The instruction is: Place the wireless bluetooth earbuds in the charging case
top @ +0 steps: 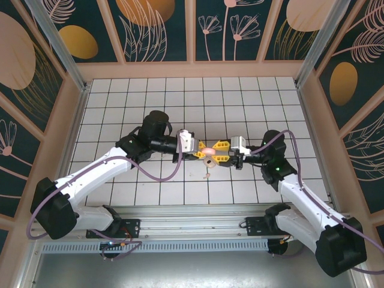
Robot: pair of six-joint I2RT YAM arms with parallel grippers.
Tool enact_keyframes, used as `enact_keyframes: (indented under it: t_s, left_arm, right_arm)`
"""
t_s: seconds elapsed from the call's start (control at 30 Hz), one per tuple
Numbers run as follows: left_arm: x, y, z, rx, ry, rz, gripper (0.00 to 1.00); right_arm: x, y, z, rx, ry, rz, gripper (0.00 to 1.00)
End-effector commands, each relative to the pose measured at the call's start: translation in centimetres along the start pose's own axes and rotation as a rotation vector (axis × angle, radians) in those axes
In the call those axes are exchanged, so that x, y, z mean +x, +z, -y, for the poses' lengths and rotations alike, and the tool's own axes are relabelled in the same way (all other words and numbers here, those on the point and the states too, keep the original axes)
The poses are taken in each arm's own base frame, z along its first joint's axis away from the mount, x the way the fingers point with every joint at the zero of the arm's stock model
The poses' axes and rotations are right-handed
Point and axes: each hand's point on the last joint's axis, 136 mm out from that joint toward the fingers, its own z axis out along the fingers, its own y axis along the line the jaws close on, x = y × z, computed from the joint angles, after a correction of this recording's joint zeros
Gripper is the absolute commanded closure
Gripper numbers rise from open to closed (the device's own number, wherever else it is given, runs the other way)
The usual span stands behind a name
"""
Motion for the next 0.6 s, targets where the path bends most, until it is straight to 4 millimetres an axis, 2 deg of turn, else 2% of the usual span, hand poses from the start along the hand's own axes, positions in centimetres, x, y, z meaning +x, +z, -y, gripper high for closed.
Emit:
enact_keyframes:
  t_s: [0.0, 0.13, 0.3, 0.37, 0.57]
  left_arm:
    - [-0.7, 0.1, 0.4, 0.023, 0.009, 0.038, 0.85]
    - [-0.8, 0.1, 0.4, 0.019, 0.01, 0.036, 0.84]
    - [-0.2, 0.0, -0.1, -0.013, 0.01, 0.011, 0.62]
    - [0.1, 0.1, -0.1, -0.019, 0.01, -0.001, 0.59]
    - [0.4, 0.2, -0.2, -0.022, 0.006, -0.013, 0.62]
  right_arm:
    - [-2.1, 0.3, -0.1, -0.039, -0.057, 0.045, 0.72]
    - [-2.2, 0.3, -0.1, -0.046, -0.063, 0.043, 0.82]
    - [-1.1, 0.5, 0.0, -0.04, -0.053, -0.035, 0.86]
    - [-0.8, 0.5, 0.2, -0.035, -0.058, -0.074, 0.86]
    - [-0.5, 0.5, 0.8, -0.007, -0.082, -0.121, 0.86]
